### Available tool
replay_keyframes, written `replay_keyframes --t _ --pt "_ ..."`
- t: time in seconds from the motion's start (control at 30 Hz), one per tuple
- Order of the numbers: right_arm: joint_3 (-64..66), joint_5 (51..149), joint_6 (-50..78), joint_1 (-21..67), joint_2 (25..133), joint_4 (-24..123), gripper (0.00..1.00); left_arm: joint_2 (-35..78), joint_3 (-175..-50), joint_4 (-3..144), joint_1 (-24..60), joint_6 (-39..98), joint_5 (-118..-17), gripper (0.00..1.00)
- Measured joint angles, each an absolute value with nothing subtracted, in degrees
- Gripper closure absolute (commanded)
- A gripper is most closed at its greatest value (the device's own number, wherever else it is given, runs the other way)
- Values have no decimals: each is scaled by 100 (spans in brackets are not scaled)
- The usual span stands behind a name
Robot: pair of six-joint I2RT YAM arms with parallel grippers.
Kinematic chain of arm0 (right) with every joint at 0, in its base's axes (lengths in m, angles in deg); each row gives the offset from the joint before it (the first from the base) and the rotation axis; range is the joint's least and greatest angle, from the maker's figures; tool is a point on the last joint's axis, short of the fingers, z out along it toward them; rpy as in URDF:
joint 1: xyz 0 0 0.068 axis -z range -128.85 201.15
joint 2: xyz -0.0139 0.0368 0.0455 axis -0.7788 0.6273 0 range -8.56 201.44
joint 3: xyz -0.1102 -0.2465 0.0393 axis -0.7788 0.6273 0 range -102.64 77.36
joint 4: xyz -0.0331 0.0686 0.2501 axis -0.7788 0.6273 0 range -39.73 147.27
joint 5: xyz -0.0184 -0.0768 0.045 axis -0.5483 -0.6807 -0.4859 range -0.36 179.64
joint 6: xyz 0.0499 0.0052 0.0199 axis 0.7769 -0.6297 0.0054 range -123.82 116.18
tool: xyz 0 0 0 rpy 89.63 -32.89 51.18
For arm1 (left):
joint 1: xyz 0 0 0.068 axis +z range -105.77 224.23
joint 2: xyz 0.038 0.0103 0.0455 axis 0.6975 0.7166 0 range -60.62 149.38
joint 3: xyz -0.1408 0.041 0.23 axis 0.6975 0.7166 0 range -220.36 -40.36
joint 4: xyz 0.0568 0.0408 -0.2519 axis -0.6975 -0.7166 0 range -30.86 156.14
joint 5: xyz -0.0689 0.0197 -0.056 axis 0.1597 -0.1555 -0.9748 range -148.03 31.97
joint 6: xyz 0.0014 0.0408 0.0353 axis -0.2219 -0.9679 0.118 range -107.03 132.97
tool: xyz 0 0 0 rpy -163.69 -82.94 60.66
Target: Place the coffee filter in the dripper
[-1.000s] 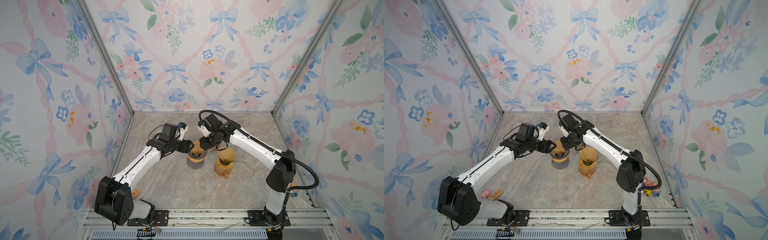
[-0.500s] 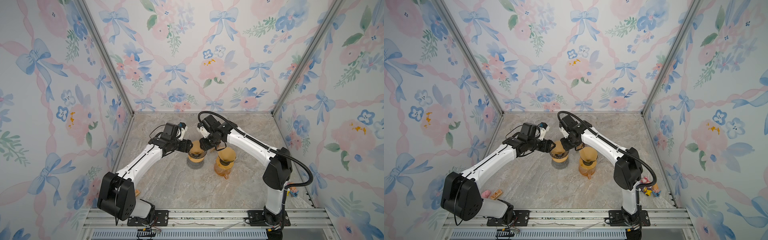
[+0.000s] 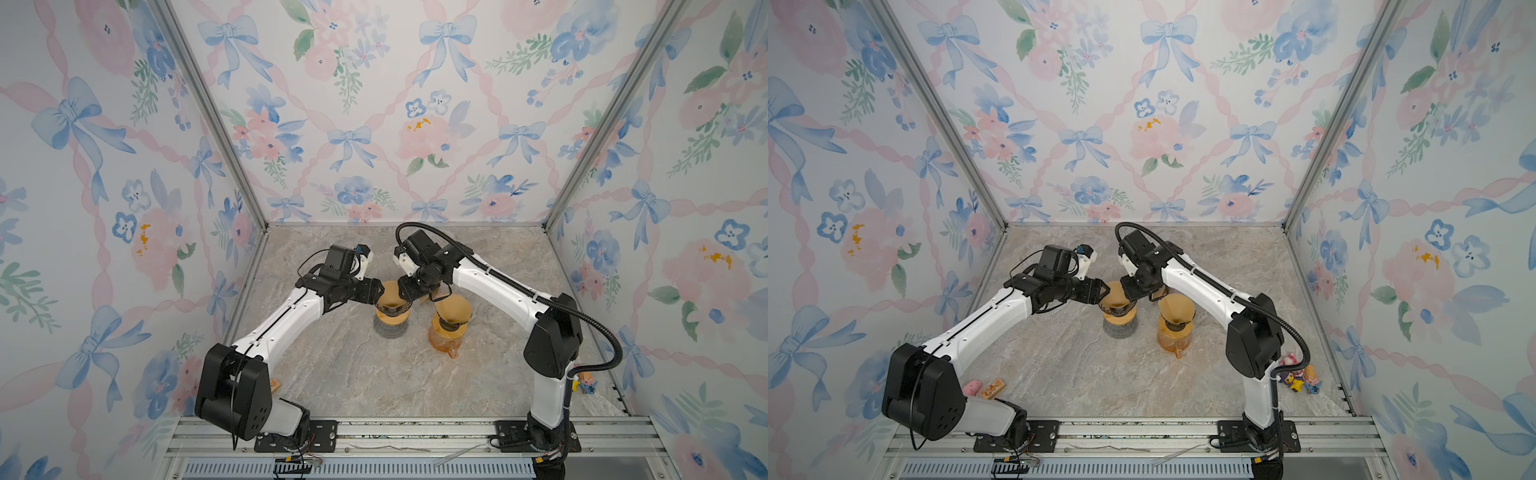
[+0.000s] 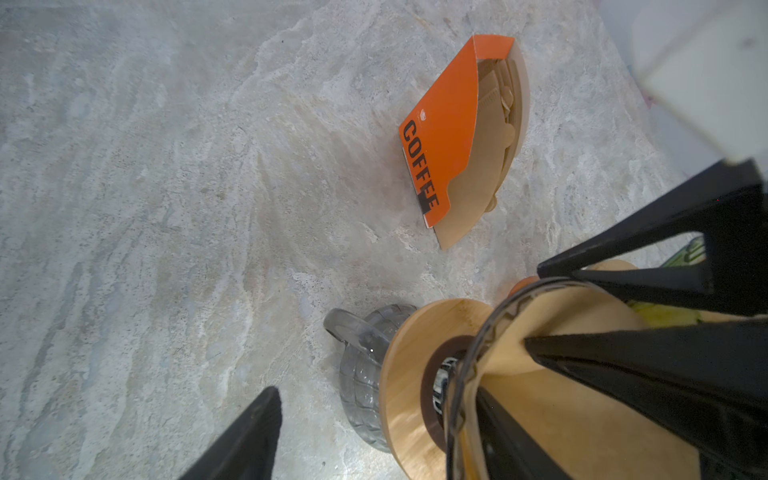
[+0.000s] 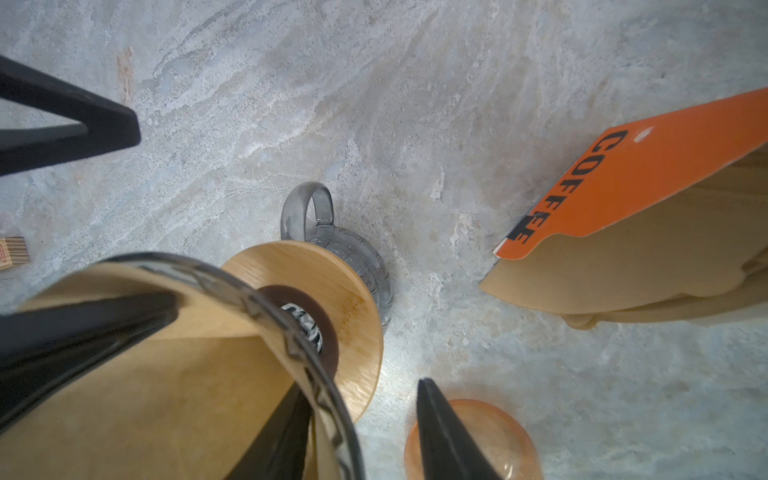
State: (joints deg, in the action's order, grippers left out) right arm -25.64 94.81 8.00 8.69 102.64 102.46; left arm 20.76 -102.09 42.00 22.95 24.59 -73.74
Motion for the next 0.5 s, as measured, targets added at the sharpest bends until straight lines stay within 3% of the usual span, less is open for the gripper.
replay_keyframes --t 0.5 --pt "-2306 9549 885 869 9278 10206 47 1536 -10010 4233 2328 2509 -7647 18"
